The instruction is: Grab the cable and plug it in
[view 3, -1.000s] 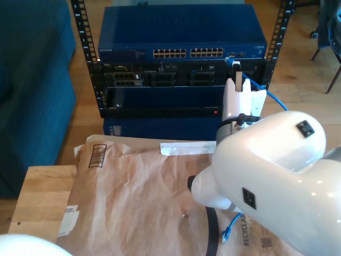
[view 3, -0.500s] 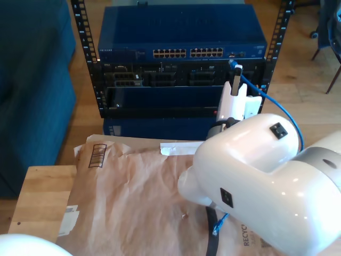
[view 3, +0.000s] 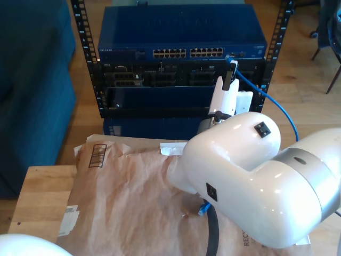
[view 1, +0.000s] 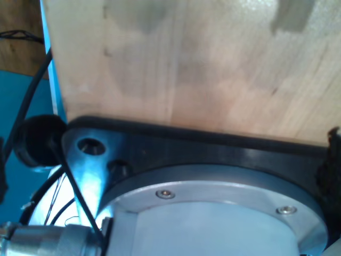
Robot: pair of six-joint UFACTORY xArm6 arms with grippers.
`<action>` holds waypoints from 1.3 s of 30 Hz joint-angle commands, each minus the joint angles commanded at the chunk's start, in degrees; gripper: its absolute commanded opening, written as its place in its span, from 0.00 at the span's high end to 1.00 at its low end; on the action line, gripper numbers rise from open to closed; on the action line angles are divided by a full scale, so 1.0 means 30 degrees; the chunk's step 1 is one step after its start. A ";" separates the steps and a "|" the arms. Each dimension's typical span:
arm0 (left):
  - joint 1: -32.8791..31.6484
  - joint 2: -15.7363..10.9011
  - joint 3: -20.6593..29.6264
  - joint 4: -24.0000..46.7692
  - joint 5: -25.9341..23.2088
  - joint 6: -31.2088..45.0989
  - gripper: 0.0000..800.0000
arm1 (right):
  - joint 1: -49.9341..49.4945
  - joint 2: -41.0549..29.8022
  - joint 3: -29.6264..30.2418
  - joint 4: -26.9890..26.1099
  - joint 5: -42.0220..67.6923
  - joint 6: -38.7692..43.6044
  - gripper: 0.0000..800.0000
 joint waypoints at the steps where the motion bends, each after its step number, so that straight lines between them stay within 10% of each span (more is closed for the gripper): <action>1: 0.0000 0.0000 0.0000 0.0000 0.0000 0.0000 0.00 | 0.0000 0.0205 -0.0264 0.0000 0.0059 -0.0147 1.00; 39: 0.0000 0.0000 0.0000 0.0000 0.0000 0.0000 0.00 | -0.0059 0.2198 -0.4278 0.0996 0.1172 -0.0908 1.00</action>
